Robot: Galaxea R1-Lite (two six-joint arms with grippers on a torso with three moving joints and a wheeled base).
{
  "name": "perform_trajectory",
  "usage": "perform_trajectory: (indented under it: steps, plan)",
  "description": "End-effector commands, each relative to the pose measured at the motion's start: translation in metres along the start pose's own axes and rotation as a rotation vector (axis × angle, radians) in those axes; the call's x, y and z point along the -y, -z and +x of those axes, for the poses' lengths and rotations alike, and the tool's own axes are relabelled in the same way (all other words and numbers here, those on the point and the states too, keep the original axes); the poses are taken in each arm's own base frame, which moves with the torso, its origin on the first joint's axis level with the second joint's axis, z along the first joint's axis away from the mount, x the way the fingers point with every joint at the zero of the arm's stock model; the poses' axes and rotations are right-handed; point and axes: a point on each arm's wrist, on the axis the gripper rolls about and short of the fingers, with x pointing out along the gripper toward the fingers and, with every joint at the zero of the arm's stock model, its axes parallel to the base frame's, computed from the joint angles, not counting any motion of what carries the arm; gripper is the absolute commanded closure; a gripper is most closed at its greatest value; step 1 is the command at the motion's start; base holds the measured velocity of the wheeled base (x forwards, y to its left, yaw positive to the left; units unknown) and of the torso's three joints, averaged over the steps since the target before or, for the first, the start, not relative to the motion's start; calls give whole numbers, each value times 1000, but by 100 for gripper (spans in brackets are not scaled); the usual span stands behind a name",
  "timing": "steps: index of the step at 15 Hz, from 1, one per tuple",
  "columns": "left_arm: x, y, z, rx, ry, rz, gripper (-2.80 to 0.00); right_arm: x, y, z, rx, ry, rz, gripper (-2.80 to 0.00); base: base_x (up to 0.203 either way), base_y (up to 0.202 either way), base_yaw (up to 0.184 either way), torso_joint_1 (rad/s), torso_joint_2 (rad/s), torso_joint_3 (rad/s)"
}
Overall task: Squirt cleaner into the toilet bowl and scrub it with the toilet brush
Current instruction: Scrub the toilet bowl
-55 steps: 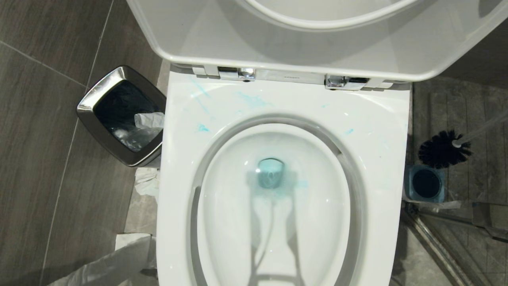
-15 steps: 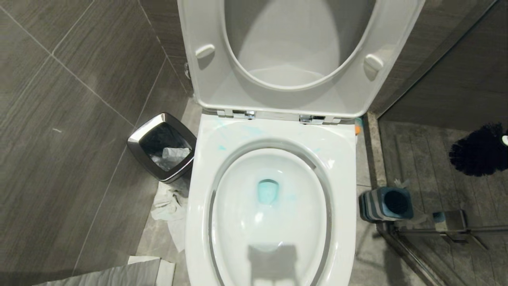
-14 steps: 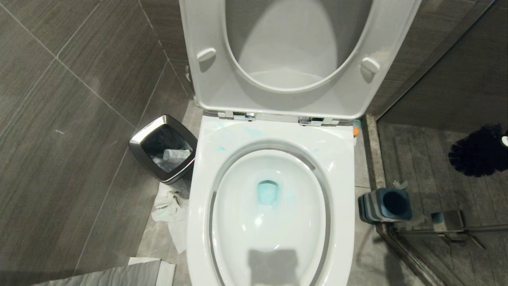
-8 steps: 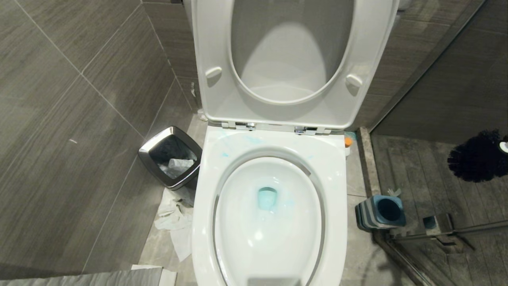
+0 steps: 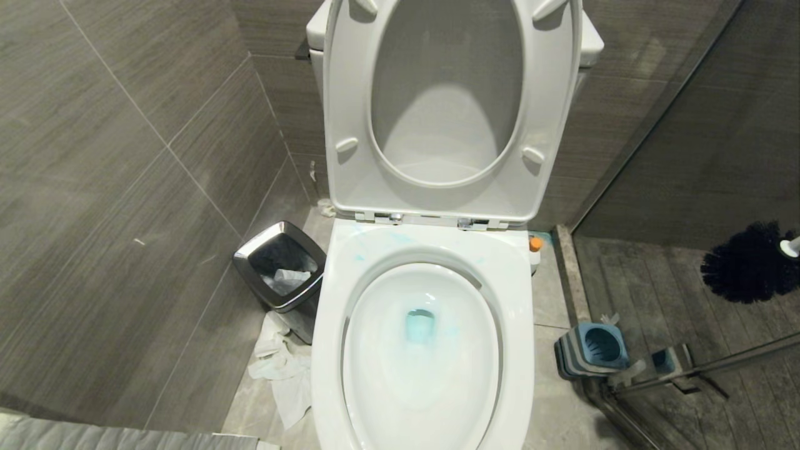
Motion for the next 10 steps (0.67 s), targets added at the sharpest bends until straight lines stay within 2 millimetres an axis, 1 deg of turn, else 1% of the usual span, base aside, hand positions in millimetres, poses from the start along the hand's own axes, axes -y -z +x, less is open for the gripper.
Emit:
perform_trajectory:
  steps: [1, 4, 7, 8, 10]
  plan:
    - [0, 0, 0, -3, 0, 0, 0, 1, 3, 7, -25, -2, 6, 0, 0, 0, 0, -1, 2, 196]
    - [0, 0, 0, -3, 0, 0, 0, 3, 6, 20, -59, -6, 15, 0, 0, 0, 0, 2, 3, 204]
    - [0, 0, 0, -3, 0, 0, 0, -5, 9, 37, -98, -74, 20, 0, 0, 0, 0, 6, -1, 159]
    - [0, 0, 0, -3, 0, 0, 0, -11, 10, 45, -108, -92, 14, 0, 0, 0, 0, -2, 2, 60]
    - [0, 0, 0, -3, 0, 0, 0, -32, 11, 63, -112, -129, -1, 0, 0, 0, 0, 0, 0, 0]
